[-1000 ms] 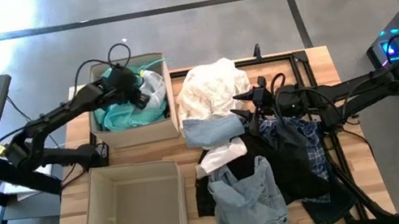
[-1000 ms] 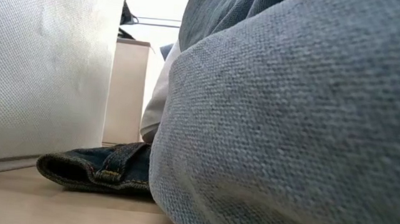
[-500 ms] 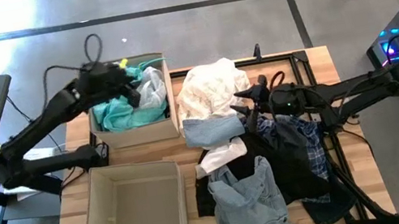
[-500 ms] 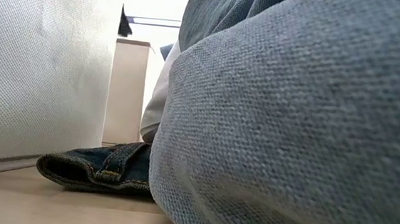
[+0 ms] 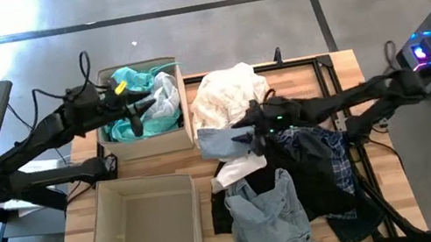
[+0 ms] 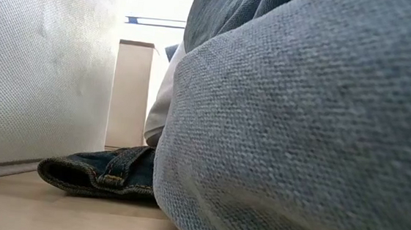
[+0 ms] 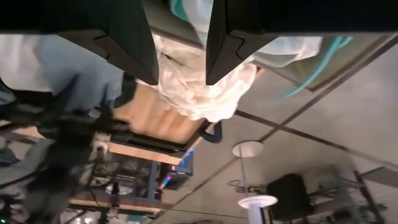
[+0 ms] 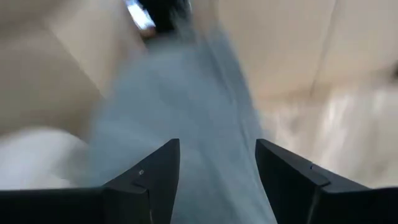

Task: Sort clothes
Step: Put the white shirt into the top brown laundry organizer

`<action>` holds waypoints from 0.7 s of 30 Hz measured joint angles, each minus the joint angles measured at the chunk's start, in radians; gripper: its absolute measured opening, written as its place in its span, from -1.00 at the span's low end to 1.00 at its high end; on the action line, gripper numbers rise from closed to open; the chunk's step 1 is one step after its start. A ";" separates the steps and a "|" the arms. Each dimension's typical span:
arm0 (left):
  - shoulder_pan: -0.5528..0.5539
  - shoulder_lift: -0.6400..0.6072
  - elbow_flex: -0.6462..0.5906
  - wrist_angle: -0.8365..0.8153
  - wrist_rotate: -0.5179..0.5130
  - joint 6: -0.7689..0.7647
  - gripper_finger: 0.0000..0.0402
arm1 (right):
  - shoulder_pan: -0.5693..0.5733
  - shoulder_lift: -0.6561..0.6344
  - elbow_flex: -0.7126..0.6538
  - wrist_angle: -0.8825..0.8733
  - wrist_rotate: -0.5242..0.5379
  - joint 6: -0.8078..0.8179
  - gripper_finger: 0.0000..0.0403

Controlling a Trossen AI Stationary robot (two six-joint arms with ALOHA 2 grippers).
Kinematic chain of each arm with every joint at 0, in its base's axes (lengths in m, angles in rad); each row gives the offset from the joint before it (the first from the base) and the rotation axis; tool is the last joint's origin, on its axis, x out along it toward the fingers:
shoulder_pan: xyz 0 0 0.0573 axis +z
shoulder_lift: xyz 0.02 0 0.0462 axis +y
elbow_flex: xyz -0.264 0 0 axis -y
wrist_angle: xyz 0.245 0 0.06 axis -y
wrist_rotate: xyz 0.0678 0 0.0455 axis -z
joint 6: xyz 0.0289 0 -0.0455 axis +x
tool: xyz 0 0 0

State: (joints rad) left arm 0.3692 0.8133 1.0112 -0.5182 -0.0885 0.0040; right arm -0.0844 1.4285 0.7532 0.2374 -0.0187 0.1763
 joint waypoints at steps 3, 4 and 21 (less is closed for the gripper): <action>-0.031 0.023 0.000 -0.001 -0.010 0.000 -0.38 | -0.014 0.103 0.001 -0.074 -0.049 0.085 -0.01; -0.040 0.031 0.000 -0.002 -0.013 0.000 -0.38 | -0.014 0.135 0.002 -0.098 -0.068 0.110 -0.01; -0.107 0.097 0.000 -0.025 -0.083 0.000 -0.38 | -0.024 -0.030 0.190 -0.423 -0.043 -0.095 -0.01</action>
State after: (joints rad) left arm 0.2623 0.9101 1.0107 -0.5431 -0.1711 0.0040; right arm -0.1081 1.3986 0.9437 -0.1854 -0.0616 0.0814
